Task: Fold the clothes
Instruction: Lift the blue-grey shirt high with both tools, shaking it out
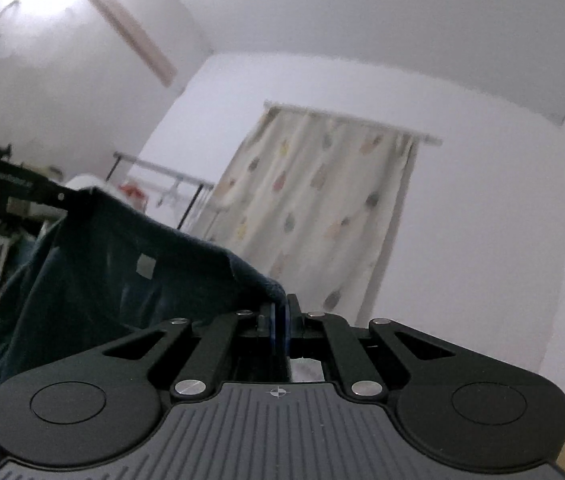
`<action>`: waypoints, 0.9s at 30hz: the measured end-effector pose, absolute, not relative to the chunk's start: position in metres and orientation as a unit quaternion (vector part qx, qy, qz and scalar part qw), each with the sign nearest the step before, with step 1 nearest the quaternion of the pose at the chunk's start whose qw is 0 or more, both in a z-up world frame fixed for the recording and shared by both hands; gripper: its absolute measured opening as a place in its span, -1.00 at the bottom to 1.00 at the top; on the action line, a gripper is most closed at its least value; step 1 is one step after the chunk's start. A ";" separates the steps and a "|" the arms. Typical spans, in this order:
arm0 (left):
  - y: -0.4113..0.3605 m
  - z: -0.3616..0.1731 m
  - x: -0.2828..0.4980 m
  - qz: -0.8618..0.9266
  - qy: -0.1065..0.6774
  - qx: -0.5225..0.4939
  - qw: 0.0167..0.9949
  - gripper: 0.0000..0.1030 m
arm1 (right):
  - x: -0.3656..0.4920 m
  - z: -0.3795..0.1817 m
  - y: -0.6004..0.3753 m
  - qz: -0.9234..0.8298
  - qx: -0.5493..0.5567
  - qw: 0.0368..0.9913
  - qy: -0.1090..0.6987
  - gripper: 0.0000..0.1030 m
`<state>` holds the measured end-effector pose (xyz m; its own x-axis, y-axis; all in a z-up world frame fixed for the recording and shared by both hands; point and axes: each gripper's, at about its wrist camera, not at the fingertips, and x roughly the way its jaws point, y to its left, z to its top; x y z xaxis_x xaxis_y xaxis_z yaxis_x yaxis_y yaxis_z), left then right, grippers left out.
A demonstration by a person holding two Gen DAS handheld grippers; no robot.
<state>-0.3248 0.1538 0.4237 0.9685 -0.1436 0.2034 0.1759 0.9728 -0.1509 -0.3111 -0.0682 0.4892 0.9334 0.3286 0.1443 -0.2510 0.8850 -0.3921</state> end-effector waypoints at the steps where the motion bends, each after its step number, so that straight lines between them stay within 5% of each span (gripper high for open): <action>1: 0.152 0.431 -0.333 -0.085 -0.105 -0.081 0.988 -0.84 | -0.321 0.498 -0.072 0.146 -0.190 0.964 -0.116 -0.90; 15: 0.135 0.501 -0.429 -0.150 -0.225 -0.049 0.961 -0.84 | -0.460 0.605 -0.119 0.123 -0.238 0.925 -0.268 -0.90; 27: 0.127 0.479 -0.381 -0.174 -0.194 -0.030 0.965 -0.84 | -0.458 0.620 -0.170 0.135 -0.229 0.925 -0.272 -0.90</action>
<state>-0.3811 0.1269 0.4790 0.8645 -0.3241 0.3842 0.3476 0.9376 0.0087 -0.4578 -0.1705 0.6198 0.8150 0.3747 0.4419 -0.1252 0.8586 -0.4971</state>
